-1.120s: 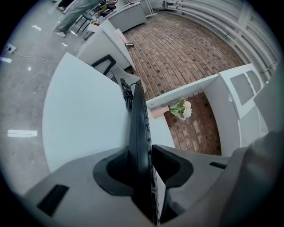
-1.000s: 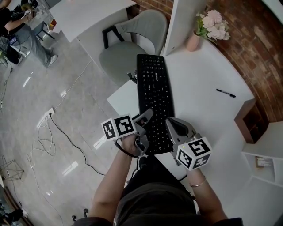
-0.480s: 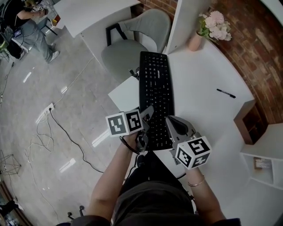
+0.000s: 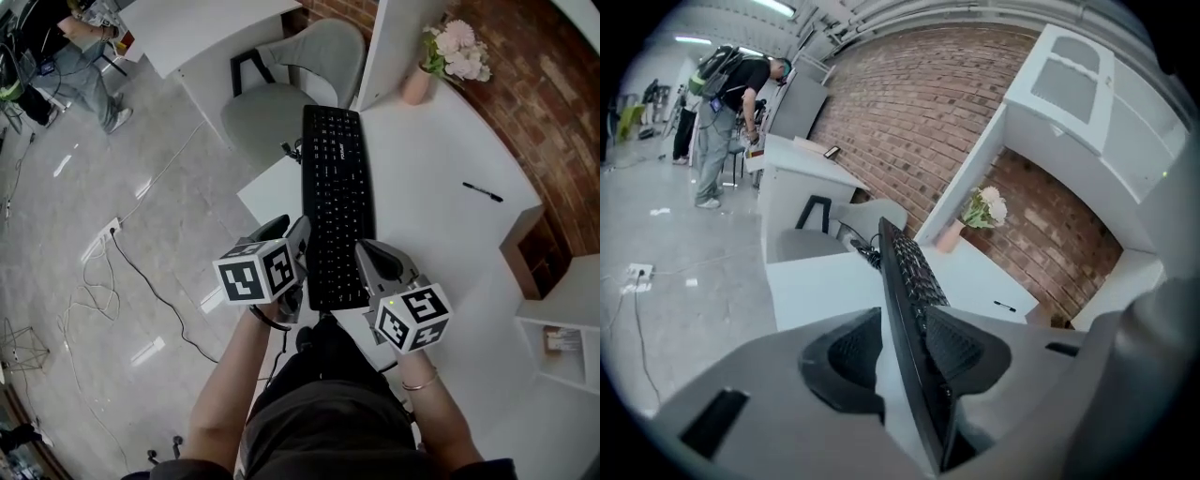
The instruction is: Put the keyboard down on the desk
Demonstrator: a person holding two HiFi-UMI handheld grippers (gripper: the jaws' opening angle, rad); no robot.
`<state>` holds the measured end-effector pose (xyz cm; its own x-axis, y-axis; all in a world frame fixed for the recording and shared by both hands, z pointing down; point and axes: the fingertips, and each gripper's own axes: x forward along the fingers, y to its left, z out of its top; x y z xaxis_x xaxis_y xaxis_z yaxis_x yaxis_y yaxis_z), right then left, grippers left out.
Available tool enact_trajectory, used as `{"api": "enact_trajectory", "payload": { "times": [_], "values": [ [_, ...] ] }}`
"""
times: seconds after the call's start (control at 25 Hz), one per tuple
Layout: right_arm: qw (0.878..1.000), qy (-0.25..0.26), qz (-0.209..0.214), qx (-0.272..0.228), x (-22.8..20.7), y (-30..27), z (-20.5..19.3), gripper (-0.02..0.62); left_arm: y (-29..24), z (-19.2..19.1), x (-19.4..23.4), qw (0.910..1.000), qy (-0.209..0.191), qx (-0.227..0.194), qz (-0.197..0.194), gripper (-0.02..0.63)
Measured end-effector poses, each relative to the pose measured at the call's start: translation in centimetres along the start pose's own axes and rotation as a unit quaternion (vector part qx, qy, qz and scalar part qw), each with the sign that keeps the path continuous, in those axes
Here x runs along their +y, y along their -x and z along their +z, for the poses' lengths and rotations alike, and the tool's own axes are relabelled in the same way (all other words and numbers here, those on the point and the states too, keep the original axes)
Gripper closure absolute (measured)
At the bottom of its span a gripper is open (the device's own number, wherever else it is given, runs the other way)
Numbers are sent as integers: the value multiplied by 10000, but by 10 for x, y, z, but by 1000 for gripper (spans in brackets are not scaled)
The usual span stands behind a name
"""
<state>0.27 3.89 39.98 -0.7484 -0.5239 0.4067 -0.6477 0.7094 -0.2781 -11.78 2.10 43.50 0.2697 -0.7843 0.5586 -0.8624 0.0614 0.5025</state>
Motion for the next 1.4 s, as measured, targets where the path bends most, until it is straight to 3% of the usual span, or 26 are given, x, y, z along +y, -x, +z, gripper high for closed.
{"api": "enact_trajectory", "payload": {
  "times": [0.16,0.32,0.52,0.92,1.4],
  "values": [
    [10000,52,-13,-71,7,5,2,591,16,5,-7,9983,-551,-168,58,535],
    [9998,98,-61,-139,13,14,3,591,36,9,-20,9962,-797,-353,-70,577],
    [9995,161,-134,-252,24,27,3,591,61,5,-30,9941,-967,-427,-261,592],
    [9980,259,-295,-501,45,58,1,591,99,-19,-33,9860,-1578,-499,-203,597],
    [9962,446,-407,-629,67,87,-10,591,141,-38,-38,9833,-1671,-692,-201,598]
  ]
}}
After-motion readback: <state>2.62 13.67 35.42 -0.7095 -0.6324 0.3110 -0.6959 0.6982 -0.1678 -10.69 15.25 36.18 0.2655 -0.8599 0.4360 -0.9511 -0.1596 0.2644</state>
